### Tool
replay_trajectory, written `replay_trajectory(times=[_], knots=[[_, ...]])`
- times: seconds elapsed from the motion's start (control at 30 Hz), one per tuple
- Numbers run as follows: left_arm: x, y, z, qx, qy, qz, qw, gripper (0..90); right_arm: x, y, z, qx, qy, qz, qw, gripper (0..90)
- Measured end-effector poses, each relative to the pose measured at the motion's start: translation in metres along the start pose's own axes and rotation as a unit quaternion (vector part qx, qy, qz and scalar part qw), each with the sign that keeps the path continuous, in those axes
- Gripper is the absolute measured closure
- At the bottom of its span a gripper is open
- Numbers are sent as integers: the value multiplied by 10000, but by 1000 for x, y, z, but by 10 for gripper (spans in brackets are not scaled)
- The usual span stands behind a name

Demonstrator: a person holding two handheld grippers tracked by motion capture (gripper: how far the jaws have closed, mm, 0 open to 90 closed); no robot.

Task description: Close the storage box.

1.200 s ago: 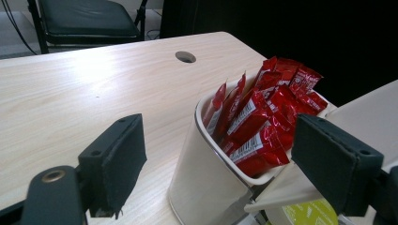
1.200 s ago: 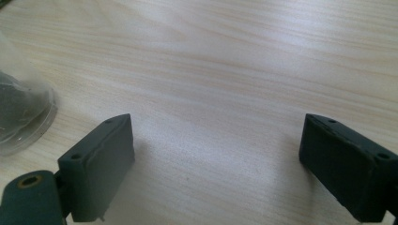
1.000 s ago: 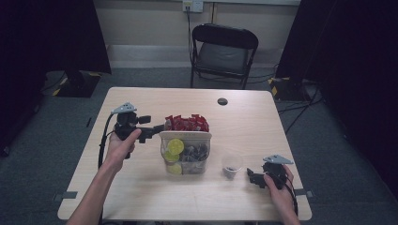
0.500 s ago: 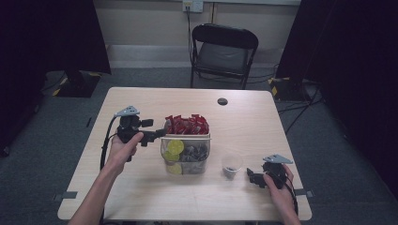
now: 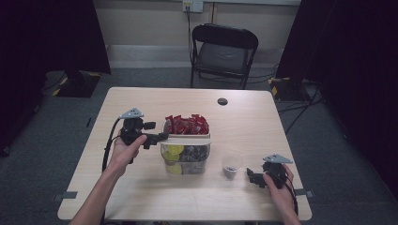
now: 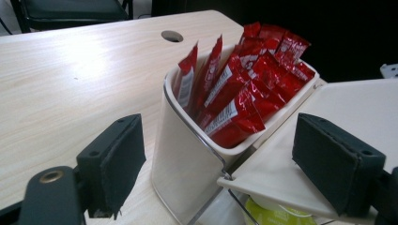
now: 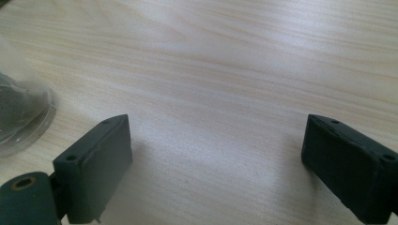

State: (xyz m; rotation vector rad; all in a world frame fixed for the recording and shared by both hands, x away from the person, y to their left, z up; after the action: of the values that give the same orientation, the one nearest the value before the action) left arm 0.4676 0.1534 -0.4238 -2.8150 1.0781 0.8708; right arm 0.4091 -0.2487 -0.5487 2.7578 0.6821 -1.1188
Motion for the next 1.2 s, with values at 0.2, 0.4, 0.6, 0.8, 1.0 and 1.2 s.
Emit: replay_trajectory(times=[0.2, 0.4, 0.6, 0.8, 1.0, 1.2], knots=[[4, 3, 9, 68, -186, -38, 9998, 169, 0, 0, 0, 1, 0, 0, 10000, 84], [9, 4, 19, 113, -333, -104, 9993, 169, 0, 0, 0, 0, 1, 0, 10000, 84], [9, 3, 24, 116, -400, -89, 9991, 154, 0, 0, 0, 0, -2, -1, 10000, 84], [5, 4, 26, 82, -375, -93, 9992, 161, 0, 0, 0, 0, 0, 0, 10000, 84], [-4, -2, 26, 121, -352, -167, 9992, 161, 0, 0, 0, 1, 1, 0, 10000, 84], [-19, -11, 28, 102, -288, -297, 9991, 158, 0, 0, 0, -1, 1, 1, 10000, 84]])
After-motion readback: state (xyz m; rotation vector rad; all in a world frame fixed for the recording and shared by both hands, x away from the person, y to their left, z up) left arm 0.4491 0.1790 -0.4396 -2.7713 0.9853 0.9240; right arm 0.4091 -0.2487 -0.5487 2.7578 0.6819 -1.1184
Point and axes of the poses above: each handheld gripper's, and its own axes: x roughly forward along the jaws, z roughly out of its underside, y roughly to its right, the point moved 7 cm from there along x, roughly forward along the jaws, and after that the axes turned 8 degrees about -z, right-handed, at the moved point
